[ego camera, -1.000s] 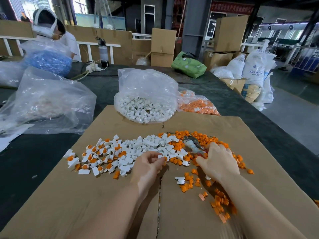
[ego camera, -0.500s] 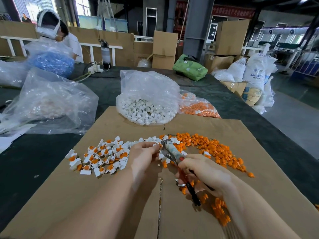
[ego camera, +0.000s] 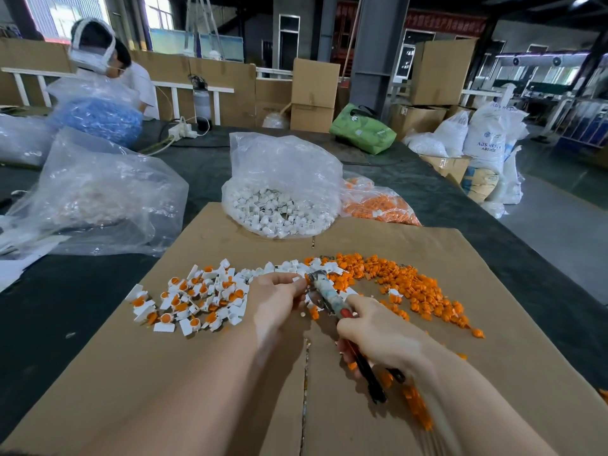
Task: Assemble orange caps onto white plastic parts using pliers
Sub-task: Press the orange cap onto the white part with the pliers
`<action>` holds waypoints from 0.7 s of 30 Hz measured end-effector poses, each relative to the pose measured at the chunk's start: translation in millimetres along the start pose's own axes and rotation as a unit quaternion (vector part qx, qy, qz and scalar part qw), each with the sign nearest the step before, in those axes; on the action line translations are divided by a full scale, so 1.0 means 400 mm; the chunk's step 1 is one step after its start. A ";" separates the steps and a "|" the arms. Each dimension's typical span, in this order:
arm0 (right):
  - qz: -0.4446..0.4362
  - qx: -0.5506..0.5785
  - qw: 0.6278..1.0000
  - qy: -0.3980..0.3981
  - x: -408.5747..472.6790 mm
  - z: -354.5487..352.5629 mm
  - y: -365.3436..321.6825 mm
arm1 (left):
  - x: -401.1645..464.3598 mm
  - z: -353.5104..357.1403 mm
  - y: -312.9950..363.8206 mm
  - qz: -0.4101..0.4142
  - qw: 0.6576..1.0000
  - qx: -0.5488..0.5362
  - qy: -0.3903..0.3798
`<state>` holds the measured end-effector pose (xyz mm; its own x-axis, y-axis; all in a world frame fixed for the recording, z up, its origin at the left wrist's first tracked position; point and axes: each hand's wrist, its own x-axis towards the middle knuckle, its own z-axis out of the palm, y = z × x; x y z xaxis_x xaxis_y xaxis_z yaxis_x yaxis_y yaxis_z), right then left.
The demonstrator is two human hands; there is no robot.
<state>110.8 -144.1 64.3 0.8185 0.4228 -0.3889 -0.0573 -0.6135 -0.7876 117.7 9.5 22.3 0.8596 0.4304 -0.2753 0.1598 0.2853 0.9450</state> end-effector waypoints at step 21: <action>0.044 -0.357 0.861 0.361 0.077 -0.087 0.180 | -0.033 -0.004 -0.088 0.113 0.958 0.259 -0.054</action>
<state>151.7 -198.4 12.3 0.9857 -0.0131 0.1680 0.0169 -0.9842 -0.1761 100.0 -4.9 -7.4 0.9415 0.3318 -0.0593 0.1582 -0.2795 0.9470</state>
